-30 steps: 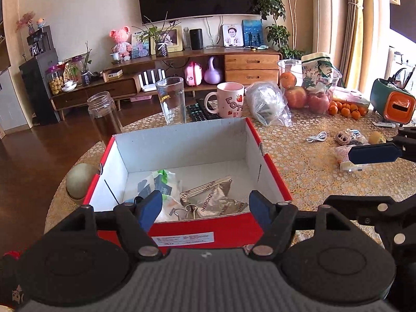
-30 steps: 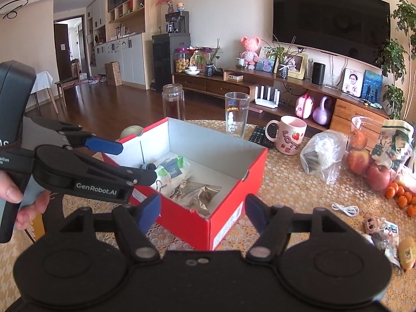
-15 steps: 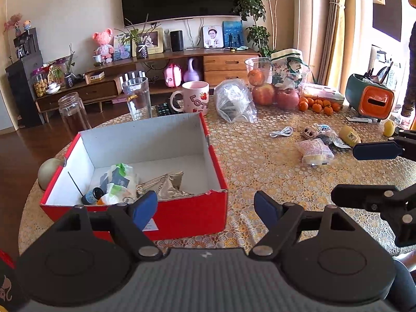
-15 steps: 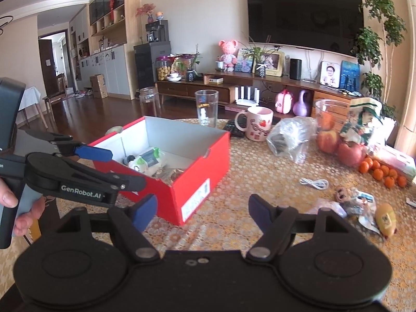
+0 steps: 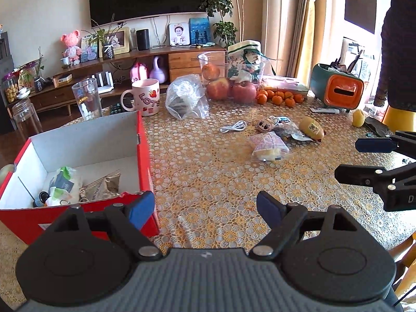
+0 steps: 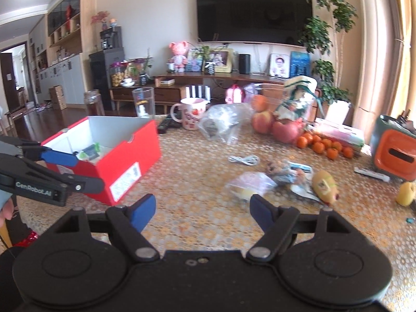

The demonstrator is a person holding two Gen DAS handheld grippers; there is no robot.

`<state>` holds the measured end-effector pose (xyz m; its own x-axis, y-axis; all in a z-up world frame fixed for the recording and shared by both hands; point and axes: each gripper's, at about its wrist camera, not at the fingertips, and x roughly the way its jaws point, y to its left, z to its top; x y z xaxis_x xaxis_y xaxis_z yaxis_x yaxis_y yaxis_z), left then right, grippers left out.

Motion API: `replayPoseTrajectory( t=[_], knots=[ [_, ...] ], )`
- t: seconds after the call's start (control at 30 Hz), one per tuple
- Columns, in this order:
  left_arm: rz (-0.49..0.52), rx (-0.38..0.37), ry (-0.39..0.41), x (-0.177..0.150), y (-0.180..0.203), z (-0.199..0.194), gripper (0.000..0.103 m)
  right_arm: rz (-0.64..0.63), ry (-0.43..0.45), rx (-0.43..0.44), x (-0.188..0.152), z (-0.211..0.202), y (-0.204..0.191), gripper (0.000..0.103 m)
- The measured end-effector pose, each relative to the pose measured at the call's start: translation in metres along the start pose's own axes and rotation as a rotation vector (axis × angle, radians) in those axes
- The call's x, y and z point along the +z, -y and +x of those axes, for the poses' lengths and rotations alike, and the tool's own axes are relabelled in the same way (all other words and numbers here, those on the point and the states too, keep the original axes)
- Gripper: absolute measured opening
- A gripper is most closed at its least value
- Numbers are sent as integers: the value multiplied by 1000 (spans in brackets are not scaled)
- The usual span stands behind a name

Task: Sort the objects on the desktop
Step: 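Withdraw both open tools from the box toward the table items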

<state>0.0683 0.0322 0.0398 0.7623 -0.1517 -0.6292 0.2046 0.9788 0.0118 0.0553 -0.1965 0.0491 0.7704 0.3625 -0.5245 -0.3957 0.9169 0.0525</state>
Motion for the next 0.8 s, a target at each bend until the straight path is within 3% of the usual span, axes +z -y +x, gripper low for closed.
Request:
replayPoseTrajectory(
  t=[0.1, 0.23, 0.8],
  knots=[
    [23, -16, -6, 1, 13, 10, 87, 22, -3, -34, -8, 0, 18, 80],
    [33, -52, -13, 4, 28, 26, 101, 50, -5, -78, -15, 2, 43, 80],
    [54, -105, -22, 31, 80, 103, 103, 143, -42, -210, -23, 41, 130, 80]
  ],
)
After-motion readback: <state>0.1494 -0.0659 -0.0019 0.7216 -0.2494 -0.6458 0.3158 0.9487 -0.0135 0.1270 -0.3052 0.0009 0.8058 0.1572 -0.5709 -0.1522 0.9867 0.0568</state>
